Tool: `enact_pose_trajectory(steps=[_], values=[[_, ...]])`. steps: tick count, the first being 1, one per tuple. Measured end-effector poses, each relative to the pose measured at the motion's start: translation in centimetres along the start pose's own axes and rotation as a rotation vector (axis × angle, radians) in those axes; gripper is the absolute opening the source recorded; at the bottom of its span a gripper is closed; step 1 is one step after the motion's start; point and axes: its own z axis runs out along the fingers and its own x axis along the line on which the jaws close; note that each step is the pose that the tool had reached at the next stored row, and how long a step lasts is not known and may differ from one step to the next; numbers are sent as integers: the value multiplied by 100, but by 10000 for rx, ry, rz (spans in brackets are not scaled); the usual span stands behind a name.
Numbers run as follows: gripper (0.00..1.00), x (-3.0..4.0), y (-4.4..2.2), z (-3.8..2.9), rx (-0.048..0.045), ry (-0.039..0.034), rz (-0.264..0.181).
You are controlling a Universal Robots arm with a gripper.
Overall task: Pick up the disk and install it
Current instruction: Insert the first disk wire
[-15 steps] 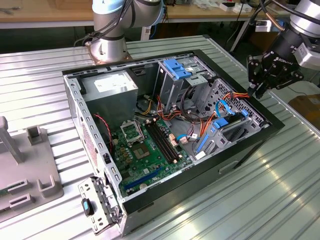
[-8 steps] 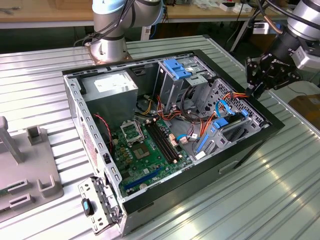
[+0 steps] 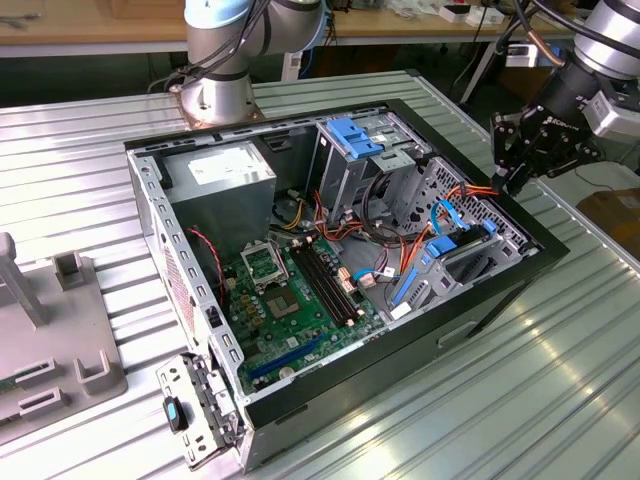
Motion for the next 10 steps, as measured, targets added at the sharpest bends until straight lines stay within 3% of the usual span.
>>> enact_pose_trajectory(steps=[6,7,10], values=[[28,0,0,10,-1,1,0],[16,0,0,10,-1,1,0],[16,0,1,13,-1,1,0]])
